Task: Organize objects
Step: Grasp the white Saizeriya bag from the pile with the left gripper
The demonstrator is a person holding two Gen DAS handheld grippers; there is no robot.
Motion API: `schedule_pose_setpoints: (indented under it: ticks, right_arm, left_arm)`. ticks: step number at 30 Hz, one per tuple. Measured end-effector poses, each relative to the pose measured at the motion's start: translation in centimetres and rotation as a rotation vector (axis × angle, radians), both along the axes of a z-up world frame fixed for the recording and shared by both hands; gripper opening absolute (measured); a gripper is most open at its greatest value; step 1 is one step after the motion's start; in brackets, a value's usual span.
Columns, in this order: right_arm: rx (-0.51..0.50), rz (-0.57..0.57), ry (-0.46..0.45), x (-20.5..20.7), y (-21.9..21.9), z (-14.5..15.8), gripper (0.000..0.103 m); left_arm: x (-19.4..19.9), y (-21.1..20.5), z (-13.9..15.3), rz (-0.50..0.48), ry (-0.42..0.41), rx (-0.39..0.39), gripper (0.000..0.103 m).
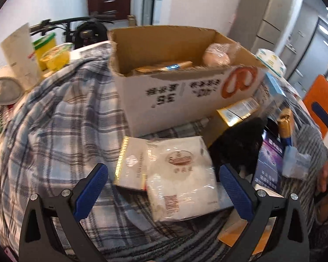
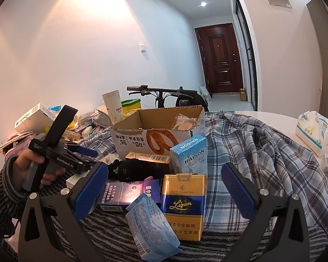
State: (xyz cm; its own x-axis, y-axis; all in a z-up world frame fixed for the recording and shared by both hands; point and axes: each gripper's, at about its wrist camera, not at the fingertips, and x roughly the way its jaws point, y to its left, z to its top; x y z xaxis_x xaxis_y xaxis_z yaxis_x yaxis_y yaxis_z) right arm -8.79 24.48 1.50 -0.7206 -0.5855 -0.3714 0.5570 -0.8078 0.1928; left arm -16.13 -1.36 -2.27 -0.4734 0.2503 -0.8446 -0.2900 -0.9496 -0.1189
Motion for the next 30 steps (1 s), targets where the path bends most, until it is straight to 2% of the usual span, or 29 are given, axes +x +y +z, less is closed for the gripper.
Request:
schedule_pose_setpoints:
  ticks: [10, 15, 20, 24, 25, 30]
  right_arm:
    - [-0.014, -0.002, -0.009, -0.1, 0.3, 0.0, 0.103]
    - [-0.018, -0.004, -0.008, -0.1, 0.3, 0.0, 0.103]
    - [-0.017, -0.004, -0.008, -0.1, 0.4, 0.0, 0.103]
    - [-0.02, -0.005, -0.009, -0.1, 0.4, 0.0, 0.103]
    - [-0.021, -0.005, -0.01, -0.1, 0.5, 0.0, 0.103]
    - [-0.02, -0.005, -0.01, -0.1, 0.5, 0.0, 0.103]
  left_arm:
    - [-1.4, -0.1, -1.1, 0.001, -0.046, -0.008, 0.103]
    - [-1.0, -0.5, -1.2, 0.062, -0.029, -0.035, 0.103]
    - [-0.3, -0.3, -0.8, 0.059, 0.029, -0.039, 0.103]
    - [-0.3, -0.7, -0.9, 0.066, 0.03, -0.024, 0.089]
    - [-0.3, -0.7, -0.8, 0.062, 0.032, -0.017, 0.08]
    - [-0.1, -0.7, -0.8, 0.078, 0.056, -0.028, 0.068]
